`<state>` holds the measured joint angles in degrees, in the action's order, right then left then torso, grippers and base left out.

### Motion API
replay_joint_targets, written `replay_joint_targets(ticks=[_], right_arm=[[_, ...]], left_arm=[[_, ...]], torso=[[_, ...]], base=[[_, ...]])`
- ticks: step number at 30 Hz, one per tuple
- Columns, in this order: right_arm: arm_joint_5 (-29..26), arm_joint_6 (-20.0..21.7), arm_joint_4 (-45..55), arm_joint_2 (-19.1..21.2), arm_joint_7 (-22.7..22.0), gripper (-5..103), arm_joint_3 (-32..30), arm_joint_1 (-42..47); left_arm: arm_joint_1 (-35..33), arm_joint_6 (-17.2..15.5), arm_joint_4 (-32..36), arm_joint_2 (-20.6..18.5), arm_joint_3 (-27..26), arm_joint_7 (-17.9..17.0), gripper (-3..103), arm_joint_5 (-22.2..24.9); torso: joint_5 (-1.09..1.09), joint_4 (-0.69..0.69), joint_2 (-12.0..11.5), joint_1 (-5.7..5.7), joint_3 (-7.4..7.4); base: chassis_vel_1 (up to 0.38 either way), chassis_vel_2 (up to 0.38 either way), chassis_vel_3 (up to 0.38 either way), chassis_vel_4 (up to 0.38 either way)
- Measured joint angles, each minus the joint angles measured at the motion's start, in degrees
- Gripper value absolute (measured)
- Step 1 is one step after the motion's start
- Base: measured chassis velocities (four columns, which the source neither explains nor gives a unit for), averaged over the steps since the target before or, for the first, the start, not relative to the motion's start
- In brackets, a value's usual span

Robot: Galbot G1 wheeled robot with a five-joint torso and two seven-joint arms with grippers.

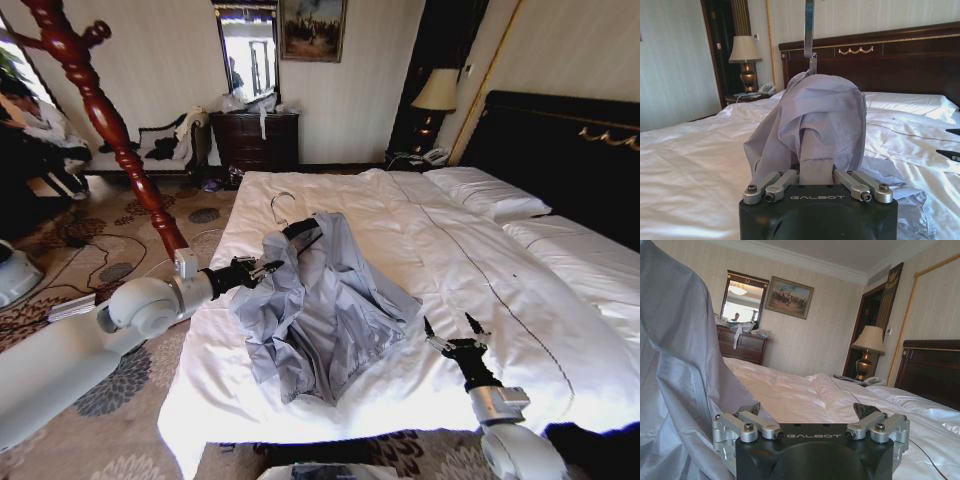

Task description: Pick up the clothes from the bed and hang them on the clothes hanger.

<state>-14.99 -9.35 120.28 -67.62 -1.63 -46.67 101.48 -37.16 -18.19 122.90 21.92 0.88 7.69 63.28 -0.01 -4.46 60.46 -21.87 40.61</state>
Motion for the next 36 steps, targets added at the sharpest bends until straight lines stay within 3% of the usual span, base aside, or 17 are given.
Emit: replay_joint_targets(ticks=[11,16,23,24,28,29,36], right_arm=[[-0.1,0.1,0.0,0.2,-0.1,100,0.1,-0.1],[-0.1,0.1,0.0,0.2,-0.1,100,0.2,-0.2],[-0.2,0.2,0.0,0.3,-0.2,100,0.2,-0.2],[-0.2,0.2,0.0,0.3,-0.2,100,0.2,-0.2],[-0.2,0.2,0.0,0.3,-0.2,100,0.2,-0.3],[-0.2,0.2,0.0,0.3,-0.2,100,0.2,-0.3],[-0.2,0.2,0.0,0.3,-0.2,100,0.2,-0.3]], left_arm=[[-2.8,-0.6,0.1,3.0,-3.3,-5.1,16,0.3],[-2.4,-2.2,0.1,4.9,-4.6,-9.4,16,2.0],[0.2,-6.3,-0.2,7.0,-5.8,-18.2,16,6.7],[0.2,-6.3,-0.2,7.0,-5.8,-18.2,16,6.7],[3.3,-10.3,0.2,7.7,-6.1,-25.8,16,12.1],[3.3,-10.3,0.2,7.7,-6.1,-25.8,16,12.1],[14.0,-16.1,-1.9,8.3,-4.7,-32.8,16,18.7]], torso=[[0.0,0.0,0.0,0.0,0.0],[0.01,0.0,0.0,0.0,0.0],[0.0,0.01,0.0,0.0,0.0],[0.0,0.01,0.0,0.0,0.0],[0.0,0.0,0.0,0.0,0.0],[0.0,0.0,0.0,0.0,0.0],[0.01,-0.02,0.0,0.0,0.0]], base=[[0.0,0.0,0.0,0.0],[0.0,0.0,0.0,0.0],[0.0,0.0,0.0,0.0],[0.0,0.0,0.0,0.0],[0.0,0.0,0.0,0.0],[0.0,0.0,0.0,0.0],[0.0,0.0,0.0,0.0]])
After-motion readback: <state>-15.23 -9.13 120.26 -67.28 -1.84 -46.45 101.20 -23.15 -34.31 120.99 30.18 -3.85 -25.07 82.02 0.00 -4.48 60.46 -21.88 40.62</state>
